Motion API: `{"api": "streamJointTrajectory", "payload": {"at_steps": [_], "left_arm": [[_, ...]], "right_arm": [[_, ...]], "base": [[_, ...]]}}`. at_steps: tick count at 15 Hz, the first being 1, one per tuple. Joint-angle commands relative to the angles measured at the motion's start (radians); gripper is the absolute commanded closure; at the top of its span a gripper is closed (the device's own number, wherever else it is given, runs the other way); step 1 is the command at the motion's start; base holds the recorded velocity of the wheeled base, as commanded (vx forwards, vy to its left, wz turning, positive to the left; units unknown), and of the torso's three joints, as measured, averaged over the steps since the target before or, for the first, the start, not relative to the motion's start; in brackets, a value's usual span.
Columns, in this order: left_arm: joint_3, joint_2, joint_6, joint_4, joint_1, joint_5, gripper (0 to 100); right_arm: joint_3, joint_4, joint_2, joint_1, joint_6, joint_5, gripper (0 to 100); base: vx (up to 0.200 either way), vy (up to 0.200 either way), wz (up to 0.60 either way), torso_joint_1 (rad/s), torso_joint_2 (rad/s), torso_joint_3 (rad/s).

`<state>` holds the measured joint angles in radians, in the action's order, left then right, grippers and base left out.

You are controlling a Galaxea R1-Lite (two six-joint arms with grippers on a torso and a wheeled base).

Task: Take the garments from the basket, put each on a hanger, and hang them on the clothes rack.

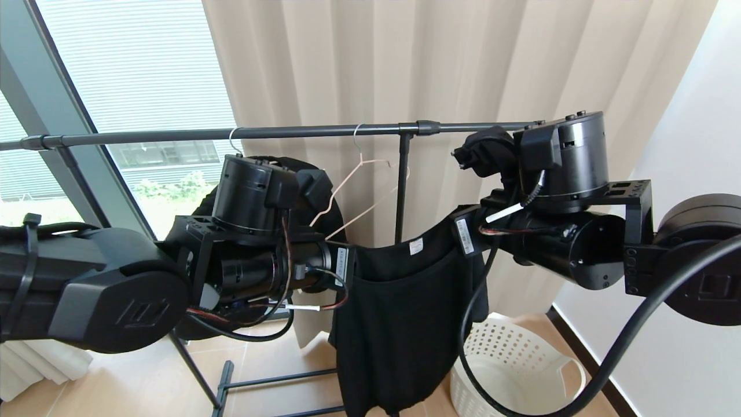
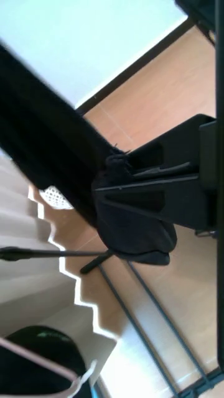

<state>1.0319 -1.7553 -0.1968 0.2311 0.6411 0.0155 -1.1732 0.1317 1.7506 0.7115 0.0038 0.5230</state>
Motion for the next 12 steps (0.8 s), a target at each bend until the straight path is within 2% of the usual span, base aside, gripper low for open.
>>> {"api": "streamJointTrajectory", "payload": {"at_steps": [1,6,12], "left_arm": [[0.037,-0.023,0.016,0.001,-0.011,0.0,100],[0.086,-0.044,0.05,0.001,-0.014,0.001,100],[0.071,-0.044,0.059,0.001,-0.011,0.0,100]], "right_arm": [[0.055,0.023,-0.03,0.005,-0.001,0.002,100],[0.081,0.059,-0.023,0.005,-0.002,0.0,100],[0.11,0.059,-0.054,0.003,-0.002,0.0,100]], "base": [[0.0,0.0,0.0,0.0,0.0,0.0],[0.0,0.0,0.0,0.0,0.0,0.0],[0.0,0.0,0.0,0.0,0.0,0.0]]}}
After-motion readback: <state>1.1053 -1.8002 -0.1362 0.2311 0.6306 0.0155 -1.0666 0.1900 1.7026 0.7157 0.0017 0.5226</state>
